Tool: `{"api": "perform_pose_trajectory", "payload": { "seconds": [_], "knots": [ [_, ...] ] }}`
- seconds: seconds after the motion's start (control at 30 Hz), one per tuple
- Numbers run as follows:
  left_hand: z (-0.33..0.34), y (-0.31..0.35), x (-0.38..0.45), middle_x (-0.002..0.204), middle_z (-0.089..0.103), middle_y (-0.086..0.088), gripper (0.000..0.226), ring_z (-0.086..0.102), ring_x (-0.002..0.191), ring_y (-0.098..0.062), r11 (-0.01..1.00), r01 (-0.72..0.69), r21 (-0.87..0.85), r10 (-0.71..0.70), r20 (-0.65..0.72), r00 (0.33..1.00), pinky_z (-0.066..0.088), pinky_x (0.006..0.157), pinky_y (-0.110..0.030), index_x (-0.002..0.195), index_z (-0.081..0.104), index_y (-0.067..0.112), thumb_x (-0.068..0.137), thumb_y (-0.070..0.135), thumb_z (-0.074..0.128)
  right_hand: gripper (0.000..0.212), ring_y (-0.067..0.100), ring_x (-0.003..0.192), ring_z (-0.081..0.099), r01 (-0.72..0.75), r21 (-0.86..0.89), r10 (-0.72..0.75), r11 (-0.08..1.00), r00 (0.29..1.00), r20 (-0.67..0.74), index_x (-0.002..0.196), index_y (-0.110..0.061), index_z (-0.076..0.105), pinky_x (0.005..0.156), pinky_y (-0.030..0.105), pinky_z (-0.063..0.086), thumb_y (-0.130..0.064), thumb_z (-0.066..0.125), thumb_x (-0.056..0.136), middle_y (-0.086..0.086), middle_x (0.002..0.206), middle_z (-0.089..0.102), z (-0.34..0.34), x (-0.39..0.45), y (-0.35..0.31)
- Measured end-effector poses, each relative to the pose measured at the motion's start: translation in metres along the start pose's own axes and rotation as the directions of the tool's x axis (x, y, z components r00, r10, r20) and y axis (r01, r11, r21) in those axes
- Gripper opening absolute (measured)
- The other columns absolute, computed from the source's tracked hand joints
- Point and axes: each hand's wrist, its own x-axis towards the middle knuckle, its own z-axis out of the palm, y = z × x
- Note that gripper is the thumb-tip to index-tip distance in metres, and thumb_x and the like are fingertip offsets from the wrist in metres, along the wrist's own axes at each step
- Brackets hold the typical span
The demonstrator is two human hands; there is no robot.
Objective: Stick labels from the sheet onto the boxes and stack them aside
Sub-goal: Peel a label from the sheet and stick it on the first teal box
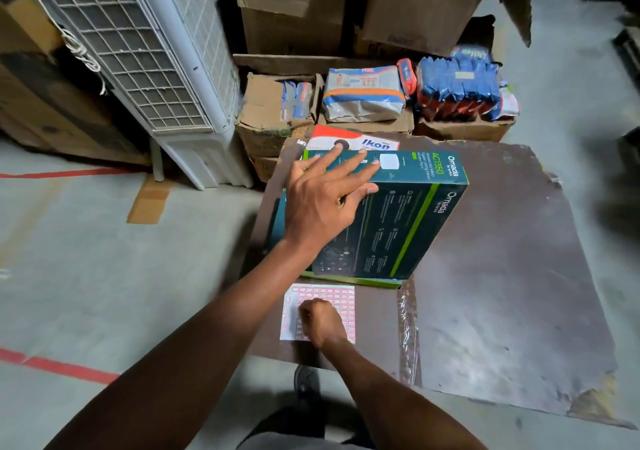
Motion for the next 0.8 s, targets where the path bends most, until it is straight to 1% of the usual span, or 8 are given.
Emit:
{"api": "perform_pose_trajectory", "payload": {
  "seconds": [0.07, 0.13, 0.23, 0.33, 0.4, 0.53, 0.63, 0.8],
  "knots": [
    [0.001, -0.001, -0.002, 0.13, 0.068, 0.011, 0.029, 0.057, 0.132, -0.019, 1.0, -0.014, 0.004, 0.014, -0.004, 1.0, 0.038, 0.098, -0.037, 0.122, 0.073, 0.039, 0.094, 0.047, 0.067, 0.017, 0.028, 0.088, 0.068, 0.003, -0.004, -0.003, 1.0, 1.0, 0.005, 0.093, -0.015, 0.07, 0.068, 0.026, 0.039, -0.007, 0.056, 0.087, 0.011, 0.098, 0.07, 0.019, 0.007, -0.008],
    [0.002, -0.003, -0.003, 0.131, 0.068, 0.011, 0.03, 0.057, 0.132, -0.02, 1.0, -0.023, 0.01, 0.023, -0.004, 1.0, 0.038, 0.098, -0.037, 0.122, 0.073, 0.038, 0.094, 0.046, 0.069, 0.02, 0.031, 0.091, 0.067, 0.043, -0.019, -0.043, 0.999, 0.999, -0.006, 0.104, -0.011, 0.072, 0.07, 0.03, 0.044, -0.011, 0.055, 0.093, 0.013, 0.103, 0.069, 0.029, 0.013, -0.017],
    [0.003, -0.005, -0.004, 0.131, 0.068, 0.01, 0.03, 0.057, 0.132, -0.021, 1.0, -0.03, -0.003, 0.03, -0.002, 1.0, 0.037, 0.099, -0.037, 0.122, 0.073, 0.038, 0.093, 0.045, 0.07, 0.02, 0.037, 0.095, 0.065, 0.059, -0.036, -0.06, 0.998, 0.998, -0.005, 0.106, -0.005, 0.068, 0.07, 0.036, 0.044, -0.013, 0.053, 0.094, 0.016, 0.107, 0.066, 0.036, 0.022, -0.029],
    [0.003, -0.006, -0.004, 0.131, 0.068, 0.011, 0.029, 0.058, 0.132, -0.02, 0.999, -0.036, -0.008, 0.036, -0.01, 0.999, 0.036, 0.098, -0.036, 0.121, 0.073, 0.038, 0.094, 0.046, 0.069, 0.021, 0.042, 0.1, 0.062, 0.054, -0.075, -0.056, 0.996, 0.998, -0.014, 0.109, -0.001, 0.066, 0.079, 0.045, 0.052, -0.008, 0.053, 0.093, 0.022, 0.11, 0.065, 0.033, 0.025, -0.038],
    [0.003, -0.005, -0.004, 0.131, 0.068, 0.011, 0.028, 0.058, 0.132, -0.02, 0.999, -0.034, -0.012, 0.034, -0.018, 0.999, 0.036, 0.098, -0.036, 0.121, 0.074, 0.039, 0.094, 0.046, 0.069, 0.024, 0.043, 0.104, 0.061, 0.029, -0.107, -0.032, 0.994, 0.999, -0.028, 0.114, 0.002, 0.064, 0.084, 0.046, 0.051, -0.005, 0.05, 0.096, 0.023, 0.113, 0.063, 0.034, 0.025, -0.039],
    [0.001, -0.003, -0.005, 0.13, 0.068, 0.011, 0.029, 0.058, 0.132, -0.02, 0.999, -0.031, -0.014, 0.031, -0.016, 0.999, 0.037, 0.096, -0.036, 0.121, 0.074, 0.038, 0.094, 0.046, 0.07, 0.029, 0.041, 0.112, 0.06, 0.013, -0.076, -0.017, 0.997, 0.999, -0.047, 0.119, 0.003, 0.062, 0.095, 0.049, 0.05, -0.005, 0.039, 0.103, 0.023, 0.119, 0.062, 0.036, 0.025, -0.038],
    [-0.001, -0.002, -0.005, 0.13, 0.068, 0.01, 0.03, 0.058, 0.132, -0.02, 1.0, -0.026, -0.008, 0.026, -0.004, 1.0, 0.036, 0.096, -0.036, 0.122, 0.073, 0.037, 0.093, 0.046, 0.07, 0.03, 0.039, 0.109, 0.06, 0.035, -0.121, -0.04, 0.992, 0.999, -0.035, 0.123, 0.005, 0.06, 0.092, 0.047, 0.051, 0.003, 0.041, 0.1, 0.023, 0.12, 0.061, 0.032, 0.025, -0.041],
    [-0.002, -0.001, -0.004, 0.131, 0.068, 0.01, 0.032, 0.057, 0.133, -0.02, 1.0, -0.017, 0.002, 0.017, 0.019, 1.0, 0.035, 0.098, -0.036, 0.124, 0.072, 0.037, 0.094, 0.044, 0.07, 0.026, 0.038, 0.101, 0.063, 0.076, -0.187, -0.081, 0.98, 0.997, -0.02, 0.115, 0.003, 0.062, 0.084, 0.046, 0.052, 0.003, 0.047, 0.094, 0.023, 0.113, 0.064, 0.031, 0.029, -0.039]
  ]
}}
